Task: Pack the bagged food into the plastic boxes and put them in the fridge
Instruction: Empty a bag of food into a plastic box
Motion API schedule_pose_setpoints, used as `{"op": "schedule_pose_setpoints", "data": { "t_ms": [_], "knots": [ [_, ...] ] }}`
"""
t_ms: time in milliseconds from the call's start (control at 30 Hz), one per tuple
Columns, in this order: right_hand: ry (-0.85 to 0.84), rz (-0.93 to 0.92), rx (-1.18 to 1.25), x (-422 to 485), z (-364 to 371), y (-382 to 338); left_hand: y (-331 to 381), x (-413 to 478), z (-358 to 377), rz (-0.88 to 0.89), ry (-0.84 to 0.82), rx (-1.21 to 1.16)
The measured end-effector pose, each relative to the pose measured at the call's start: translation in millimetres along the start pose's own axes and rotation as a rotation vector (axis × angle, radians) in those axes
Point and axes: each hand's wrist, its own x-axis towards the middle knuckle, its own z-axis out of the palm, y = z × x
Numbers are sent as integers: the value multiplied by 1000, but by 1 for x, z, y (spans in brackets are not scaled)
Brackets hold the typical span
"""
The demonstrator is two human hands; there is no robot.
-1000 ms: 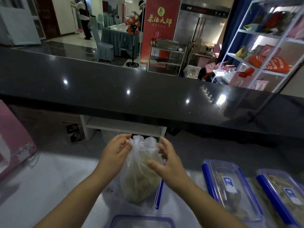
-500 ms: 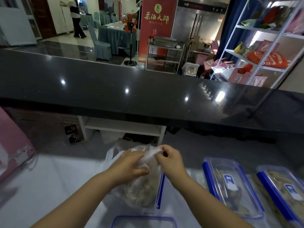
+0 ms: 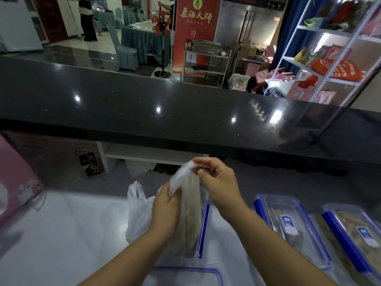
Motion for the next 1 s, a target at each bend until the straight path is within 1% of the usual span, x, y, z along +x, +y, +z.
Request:
{"op": "schedule_pose_setpoints", "data": {
  "t_ms": [67, 133, 200, 267, 333, 400, 433, 467, 533, 567, 600, 633, 667, 700, 733, 767, 800, 867, 900, 967, 1000],
  "knots": [
    [-9, -71, -16, 5, -1, -5, 12, 4, -1, 4, -33, -21],
    [-47, -104, -72, 5, 1, -4, 17, 9, -5, -49, -61, -1],
    [-119, -104, -295, 1, 3, 7, 16, 11, -11, -126, -138, -38],
    [-228, -35, -574, -7, 4, 25, 15, 13, -17, -172, -188, 11],
    [-308, 12, -757, -14, 5, 43, 16, 18, -21, -153, -168, 105],
    [-323, -14, -856, -18, 5, 58, 19, 24, -24, -83, -119, 212],
    [-308, -33, -870, -18, 4, 64, 22, 26, -26, -26, -94, 329],
    [-288, -39, -848, -17, 3, 68, 23, 26, -28, 60, -70, 510],
    [-252, 0, -746, -16, 1, 71, 21, 24, -33, 313, -25, 888],
    [-239, 15, -720, -15, 0, 71, 21, 21, -36, 461, -21, 1004],
    [-229, 14, -721, -14, -1, 68, 21, 19, -37, 589, -54, 1064],
    [-220, 2, -728, -13, -1, 66, 21, 19, -38, 694, -123, 1088],
    [-212, -14, -722, -11, 0, 63, 22, 18, -38, 778, -222, 1112],
    [-206, -23, -699, -9, 0, 59, 21, 19, -39, 825, -332, 1141],
    [-204, -39, -672, -7, 1, 55, 19, 21, -39, 825, -430, 1172],
    [-199, -67, -659, -5, 2, 51, 15, 23, -39, 789, -496, 1203],
    [-191, -97, -669, -3, 2, 48, 9, 26, -40, 743, -523, 1228],
    [-168, -116, -692, 2, 2, 43, 3, 29, -38, 635, -489, 1234],
    [-161, -106, -673, 5, 1, 39, 2, 30, -35, 609, -460, 1227],
    [-156, -97, -618, 7, 0, 32, 1, 32, -30, 616, -421, 1187],
    [-149, -100, -593, 7, -1, 27, 1, 33, -28, 614, -414, 1129]
  ]
}}
